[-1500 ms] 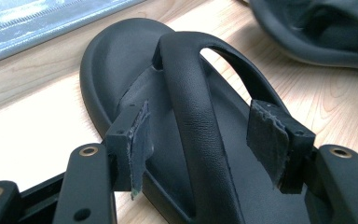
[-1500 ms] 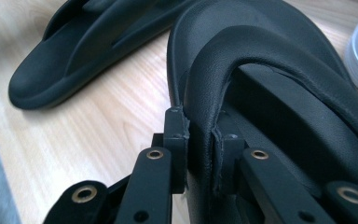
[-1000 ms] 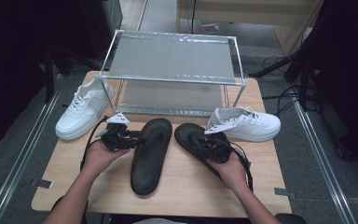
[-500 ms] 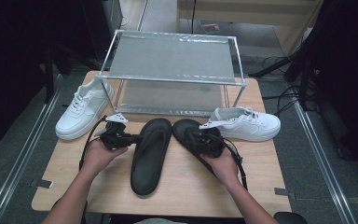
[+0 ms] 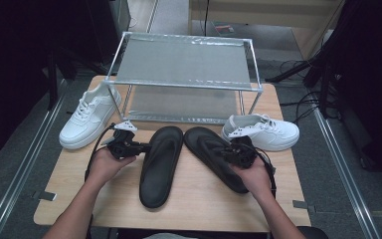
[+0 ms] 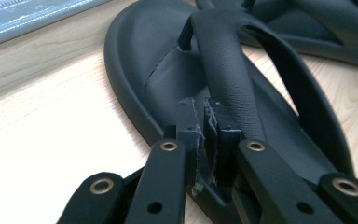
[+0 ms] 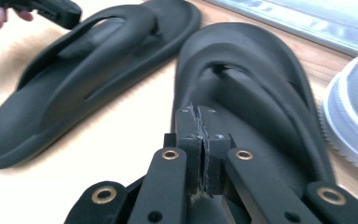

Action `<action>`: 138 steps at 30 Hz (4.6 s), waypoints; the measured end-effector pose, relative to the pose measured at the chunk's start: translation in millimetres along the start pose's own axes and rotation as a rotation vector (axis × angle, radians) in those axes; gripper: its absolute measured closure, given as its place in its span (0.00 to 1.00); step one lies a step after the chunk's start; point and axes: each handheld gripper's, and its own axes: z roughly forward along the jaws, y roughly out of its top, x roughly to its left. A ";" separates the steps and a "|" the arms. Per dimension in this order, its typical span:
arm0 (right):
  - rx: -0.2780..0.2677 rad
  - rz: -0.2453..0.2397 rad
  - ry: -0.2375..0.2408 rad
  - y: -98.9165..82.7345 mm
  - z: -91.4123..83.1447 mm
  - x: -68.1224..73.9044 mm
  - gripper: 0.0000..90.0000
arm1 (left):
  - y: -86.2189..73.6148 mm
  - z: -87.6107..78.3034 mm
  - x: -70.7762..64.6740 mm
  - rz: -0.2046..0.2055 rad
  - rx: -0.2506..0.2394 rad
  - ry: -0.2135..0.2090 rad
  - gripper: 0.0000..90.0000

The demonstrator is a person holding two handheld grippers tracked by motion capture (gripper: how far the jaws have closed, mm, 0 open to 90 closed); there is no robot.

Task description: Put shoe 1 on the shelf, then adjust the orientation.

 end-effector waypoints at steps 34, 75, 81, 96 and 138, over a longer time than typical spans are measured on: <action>0.044 -0.051 0.015 2.9 29.6 14.5 0.96 | 0.5 19.0 -34.1 0.076 0.081 -0.040 0.94; -0.028 -0.010 -0.001 -5.0 20.9 6.8 0.80 | 2.9 31.4 -59.4 0.183 0.112 -0.106 0.78; -0.084 -0.029 0.037 -8.9 11.7 10.4 0.69 | 2.6 19.5 -47.1 0.151 0.070 -0.095 0.65; -0.105 -0.042 0.057 -20.1 0.8 33.4 0.55 | 1.5 6.8 -37.9 0.071 0.018 -0.124 0.39; -0.072 -0.015 -0.084 -26.0 54.3 51.5 0.71 | -2.3 -7.6 -18.6 0.021 -0.049 -0.100 0.39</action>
